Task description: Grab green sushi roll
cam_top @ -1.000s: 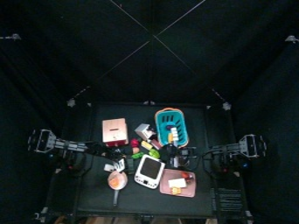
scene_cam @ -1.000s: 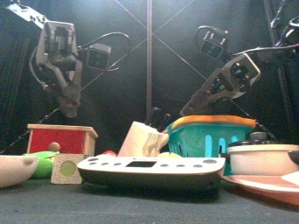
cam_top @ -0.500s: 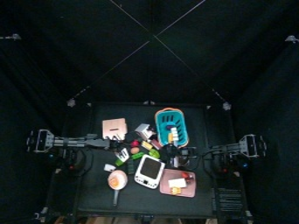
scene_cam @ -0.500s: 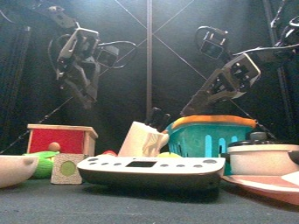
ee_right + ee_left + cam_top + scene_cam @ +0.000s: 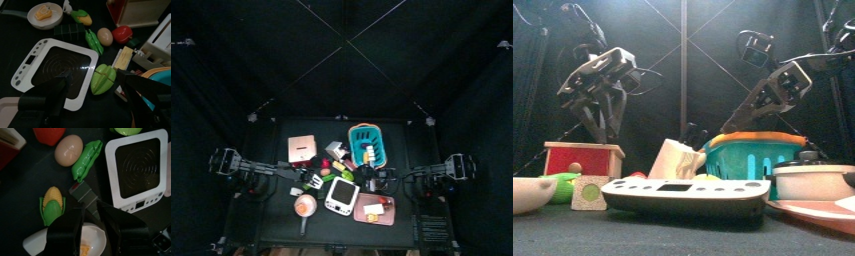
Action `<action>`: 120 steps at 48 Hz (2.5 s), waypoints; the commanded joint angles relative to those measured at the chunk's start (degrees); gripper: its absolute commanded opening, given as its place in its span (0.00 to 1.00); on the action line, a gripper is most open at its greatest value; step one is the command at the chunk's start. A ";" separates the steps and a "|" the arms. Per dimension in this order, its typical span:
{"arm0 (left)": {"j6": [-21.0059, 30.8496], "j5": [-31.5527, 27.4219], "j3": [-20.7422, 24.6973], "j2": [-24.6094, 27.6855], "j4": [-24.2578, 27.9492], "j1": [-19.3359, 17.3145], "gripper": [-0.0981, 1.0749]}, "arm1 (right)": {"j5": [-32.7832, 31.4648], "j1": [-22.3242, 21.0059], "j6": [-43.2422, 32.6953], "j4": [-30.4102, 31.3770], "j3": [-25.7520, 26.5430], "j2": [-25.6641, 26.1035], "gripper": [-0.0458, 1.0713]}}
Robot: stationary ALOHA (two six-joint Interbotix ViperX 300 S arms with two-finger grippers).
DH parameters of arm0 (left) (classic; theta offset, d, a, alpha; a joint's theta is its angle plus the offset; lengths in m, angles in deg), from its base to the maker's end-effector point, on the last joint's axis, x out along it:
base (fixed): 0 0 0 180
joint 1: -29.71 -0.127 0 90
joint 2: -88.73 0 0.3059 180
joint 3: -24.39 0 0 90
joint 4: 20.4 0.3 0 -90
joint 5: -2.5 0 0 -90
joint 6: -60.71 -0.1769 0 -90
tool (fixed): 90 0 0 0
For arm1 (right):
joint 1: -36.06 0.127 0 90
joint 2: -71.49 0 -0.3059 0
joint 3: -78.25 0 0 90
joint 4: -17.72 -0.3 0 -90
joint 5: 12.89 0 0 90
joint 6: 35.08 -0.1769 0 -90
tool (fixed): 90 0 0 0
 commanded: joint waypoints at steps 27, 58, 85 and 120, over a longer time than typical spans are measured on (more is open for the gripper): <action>6.06 2.37 2.46 6.50 -7.65 1.05 0.85 | -0.09 0.35 0.09 0.35 -0.79 2.90 0.94; 7.12 -1.41 5.19 11.69 -6.24 0.70 0.85 | -0.09 0.53 0.00 1.23 -1.14 4.22 0.94; 7.03 1.67 5.19 14.94 -5.80 0.44 0.83 | -0.09 0.62 0.09 1.23 -1.32 4.22 0.94; 6.33 -2.20 5.27 8.61 -3.69 -0.18 0.64 | -0.09 0.62 0.09 1.23 -1.32 4.22 0.94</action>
